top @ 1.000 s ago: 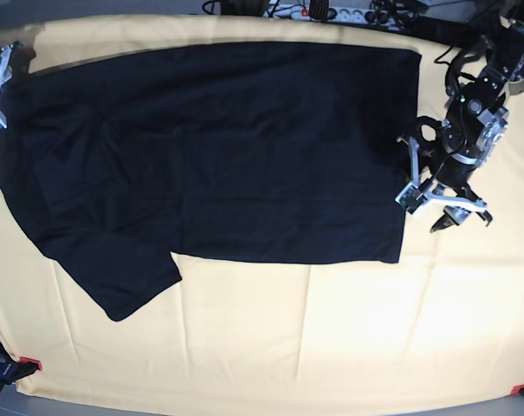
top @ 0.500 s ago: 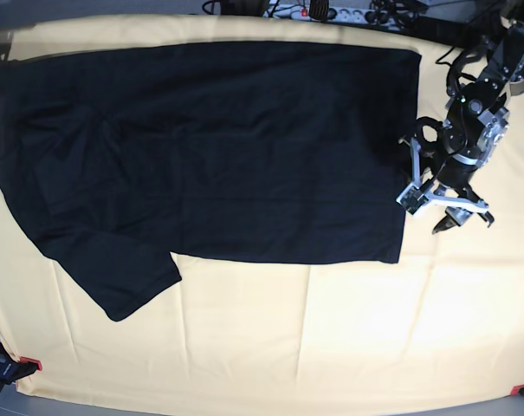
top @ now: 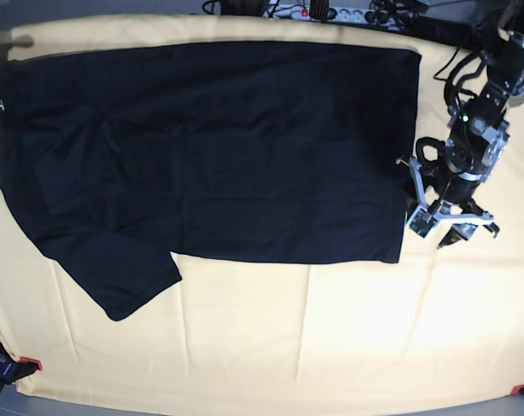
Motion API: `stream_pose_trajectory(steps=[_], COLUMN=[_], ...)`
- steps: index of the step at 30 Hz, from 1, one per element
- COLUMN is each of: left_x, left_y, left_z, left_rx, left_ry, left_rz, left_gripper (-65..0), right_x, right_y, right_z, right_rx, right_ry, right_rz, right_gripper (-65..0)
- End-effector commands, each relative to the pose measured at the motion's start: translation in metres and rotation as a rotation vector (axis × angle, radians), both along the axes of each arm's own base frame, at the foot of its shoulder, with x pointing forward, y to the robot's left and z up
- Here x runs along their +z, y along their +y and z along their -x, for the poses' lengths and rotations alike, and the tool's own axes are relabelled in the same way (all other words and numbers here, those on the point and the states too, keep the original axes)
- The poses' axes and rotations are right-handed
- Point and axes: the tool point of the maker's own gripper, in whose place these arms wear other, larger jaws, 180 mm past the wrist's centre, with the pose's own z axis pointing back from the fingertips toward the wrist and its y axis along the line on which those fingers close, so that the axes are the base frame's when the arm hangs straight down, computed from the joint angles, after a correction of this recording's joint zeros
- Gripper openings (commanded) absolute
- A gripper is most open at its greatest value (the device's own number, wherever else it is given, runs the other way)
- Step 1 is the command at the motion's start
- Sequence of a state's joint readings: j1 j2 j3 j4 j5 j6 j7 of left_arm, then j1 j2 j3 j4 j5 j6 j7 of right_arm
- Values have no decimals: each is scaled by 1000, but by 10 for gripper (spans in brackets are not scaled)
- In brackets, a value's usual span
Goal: Fold the T-shirt properly
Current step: 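Release the edge and move the left gripper to the shirt's hem corner, then grasp the hem corner with the left gripper and the opposite corner with the right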
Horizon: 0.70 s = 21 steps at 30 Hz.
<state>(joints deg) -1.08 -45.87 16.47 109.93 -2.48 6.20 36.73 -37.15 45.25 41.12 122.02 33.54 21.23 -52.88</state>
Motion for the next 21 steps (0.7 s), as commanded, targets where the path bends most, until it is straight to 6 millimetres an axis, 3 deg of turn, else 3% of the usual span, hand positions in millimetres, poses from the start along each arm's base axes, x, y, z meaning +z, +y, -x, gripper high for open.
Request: stream_pose_trajectory(steps=[1, 5, 13, 17, 21], left_x=[10, -11, -39, -51, -51], left_y=[6, 11, -11, -6, 0], left_z=[-12, -42, -94, -108, -113], left_rx=[13, 64, 56, 103, 126], left_ry=[-44, -2, 103, 140, 138], left_rz=[5, 122, 398, 464, 487], left_gripper=[-303, -303, -303, -302, -302], right_x=[11, 6, -3, -4, -4], right_y=[-4, -10, -21, -22, -22], right_z=[-6, -4, 1, 1, 1], right_rx=[3, -16, -45, -50, -50], right_ry=[-29, -16, 11, 14, 14], right_rz=[25, 19, 6, 5, 4], right_gripper=[-347, -347, -347, -347, -347])
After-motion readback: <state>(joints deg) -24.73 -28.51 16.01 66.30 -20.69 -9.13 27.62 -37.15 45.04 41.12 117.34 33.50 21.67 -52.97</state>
